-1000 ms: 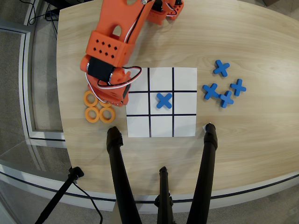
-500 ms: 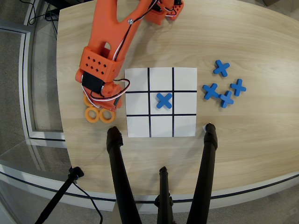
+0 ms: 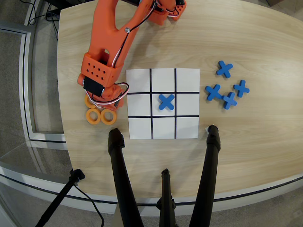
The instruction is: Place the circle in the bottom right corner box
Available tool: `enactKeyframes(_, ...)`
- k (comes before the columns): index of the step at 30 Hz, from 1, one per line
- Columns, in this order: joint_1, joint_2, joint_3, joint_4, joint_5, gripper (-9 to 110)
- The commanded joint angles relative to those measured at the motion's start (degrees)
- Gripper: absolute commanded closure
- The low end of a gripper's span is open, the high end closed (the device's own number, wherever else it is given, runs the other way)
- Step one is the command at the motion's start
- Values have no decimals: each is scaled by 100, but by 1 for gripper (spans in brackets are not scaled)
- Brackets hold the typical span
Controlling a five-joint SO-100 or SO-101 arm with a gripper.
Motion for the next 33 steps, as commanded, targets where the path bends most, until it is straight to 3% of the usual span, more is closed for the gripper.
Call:
enactKeyframes(1,9,-88,-158,-70,-35,86)
enactKeyframes(12,158,-387,158,-26,-18,86)
enactKeyframes(21,782,193,633,1371,-237,86)
enactKeyframes(25,905,220,879,1406,-237,101)
enactKeyframes(33,879,422,949,1389,-176,102)
